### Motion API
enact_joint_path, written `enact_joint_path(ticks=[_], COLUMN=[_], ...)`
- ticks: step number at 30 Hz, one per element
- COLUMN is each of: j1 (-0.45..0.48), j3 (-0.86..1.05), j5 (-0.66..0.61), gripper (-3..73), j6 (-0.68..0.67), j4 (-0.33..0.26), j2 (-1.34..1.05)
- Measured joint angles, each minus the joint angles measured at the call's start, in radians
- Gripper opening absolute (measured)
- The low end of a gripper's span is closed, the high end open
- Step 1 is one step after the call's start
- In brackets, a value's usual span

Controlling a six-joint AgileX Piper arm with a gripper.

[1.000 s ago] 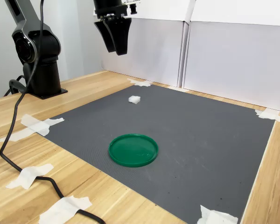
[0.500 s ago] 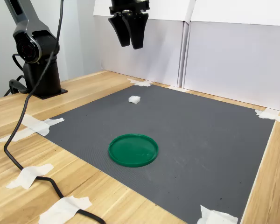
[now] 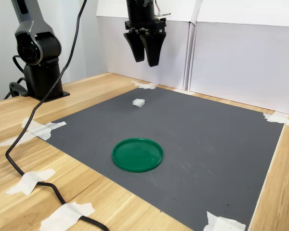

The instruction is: Grasp a white terminal and put it on the green lid.

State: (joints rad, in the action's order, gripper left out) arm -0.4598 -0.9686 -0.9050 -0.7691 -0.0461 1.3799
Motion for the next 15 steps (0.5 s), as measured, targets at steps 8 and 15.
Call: enact_joint_path(ticks=[8,15], j1=[0.0,0.0], j3=[0.115,0.12], j5=[0.092,0.114], gripper=[70.2,70.2], j6=[-0.053,-0.034], j4=[0.001,0.008], j2=[0.021,0.094])
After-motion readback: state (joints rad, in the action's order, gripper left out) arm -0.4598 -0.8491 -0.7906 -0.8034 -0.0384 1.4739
